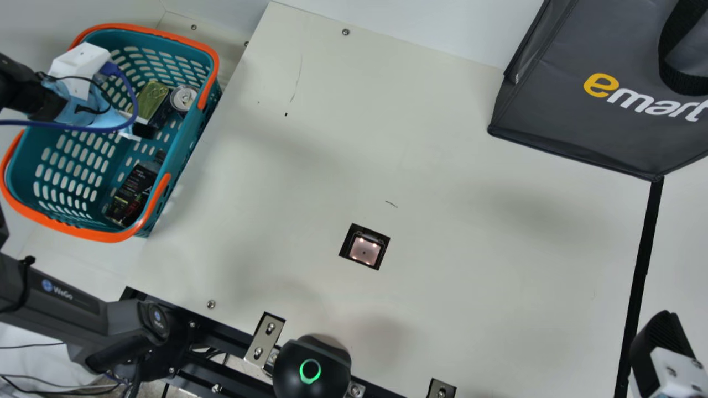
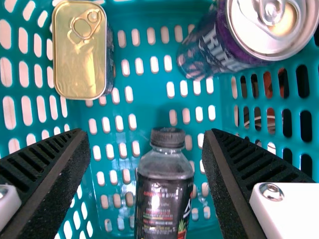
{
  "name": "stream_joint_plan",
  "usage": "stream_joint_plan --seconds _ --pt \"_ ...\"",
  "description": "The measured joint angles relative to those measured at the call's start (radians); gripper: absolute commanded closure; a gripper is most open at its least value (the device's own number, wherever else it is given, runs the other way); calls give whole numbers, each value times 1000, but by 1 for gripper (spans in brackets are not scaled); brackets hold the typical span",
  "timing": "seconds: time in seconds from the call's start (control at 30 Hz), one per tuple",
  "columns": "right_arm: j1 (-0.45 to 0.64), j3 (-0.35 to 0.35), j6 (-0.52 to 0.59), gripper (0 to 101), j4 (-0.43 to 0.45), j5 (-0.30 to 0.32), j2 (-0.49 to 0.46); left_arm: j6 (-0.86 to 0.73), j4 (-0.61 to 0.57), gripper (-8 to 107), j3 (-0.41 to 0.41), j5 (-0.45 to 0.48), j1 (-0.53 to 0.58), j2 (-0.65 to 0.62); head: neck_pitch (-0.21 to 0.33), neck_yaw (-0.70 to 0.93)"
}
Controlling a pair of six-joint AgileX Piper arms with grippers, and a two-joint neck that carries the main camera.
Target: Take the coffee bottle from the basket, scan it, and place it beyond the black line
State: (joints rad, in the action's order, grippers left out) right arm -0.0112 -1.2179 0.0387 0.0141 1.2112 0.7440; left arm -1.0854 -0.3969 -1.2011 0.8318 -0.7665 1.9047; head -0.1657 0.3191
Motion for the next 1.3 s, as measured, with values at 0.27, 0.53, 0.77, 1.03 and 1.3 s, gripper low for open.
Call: stream_joint_plan --seconds 0.27,0.53,0.77,1.03,1.3 --pt "0 0 0 10 0 0 0 44 34 9 -21 8 20 37 0 0" --pt "0 0 0 10 0 0 0 32 43 9 8 -26 22 72 0 0" --pt "0 0 0 10 0 0 0 7 33 9 40 -72 26 104 0 -2" --pt "0 0 0 10 0 0 0 -26 13 9 78 -138 28 151 0 0" --pt "0 0 0 10 0 0 0 -53 2 9 94 -195 28 192 0 0"
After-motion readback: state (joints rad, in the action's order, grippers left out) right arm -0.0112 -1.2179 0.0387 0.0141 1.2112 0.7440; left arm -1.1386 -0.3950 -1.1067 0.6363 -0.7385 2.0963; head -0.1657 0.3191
